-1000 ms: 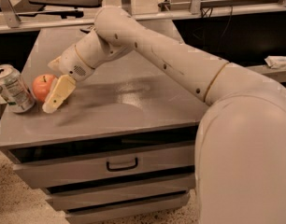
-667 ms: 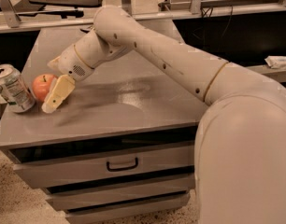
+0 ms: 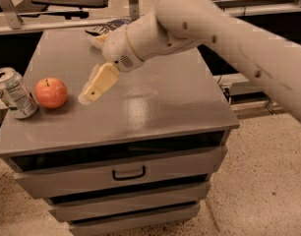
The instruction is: Move apple near 7up can
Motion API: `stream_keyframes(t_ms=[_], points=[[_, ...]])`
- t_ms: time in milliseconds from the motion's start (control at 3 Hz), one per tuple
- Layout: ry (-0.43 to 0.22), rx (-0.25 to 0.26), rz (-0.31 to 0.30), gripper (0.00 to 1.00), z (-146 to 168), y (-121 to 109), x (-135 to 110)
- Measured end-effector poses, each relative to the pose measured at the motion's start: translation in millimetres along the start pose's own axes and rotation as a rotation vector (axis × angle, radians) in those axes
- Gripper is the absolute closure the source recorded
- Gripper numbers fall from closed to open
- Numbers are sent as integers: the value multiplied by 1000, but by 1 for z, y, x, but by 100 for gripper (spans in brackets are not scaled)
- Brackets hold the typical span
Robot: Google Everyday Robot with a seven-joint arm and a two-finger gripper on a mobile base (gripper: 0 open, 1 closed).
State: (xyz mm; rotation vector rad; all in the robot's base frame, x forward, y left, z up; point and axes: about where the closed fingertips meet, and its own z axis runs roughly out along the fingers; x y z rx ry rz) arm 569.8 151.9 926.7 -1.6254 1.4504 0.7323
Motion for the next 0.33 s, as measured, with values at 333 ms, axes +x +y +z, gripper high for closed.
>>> stream_keyframes(t_ms=[333], points=[[9,85,30,0,-46,-9,21]])
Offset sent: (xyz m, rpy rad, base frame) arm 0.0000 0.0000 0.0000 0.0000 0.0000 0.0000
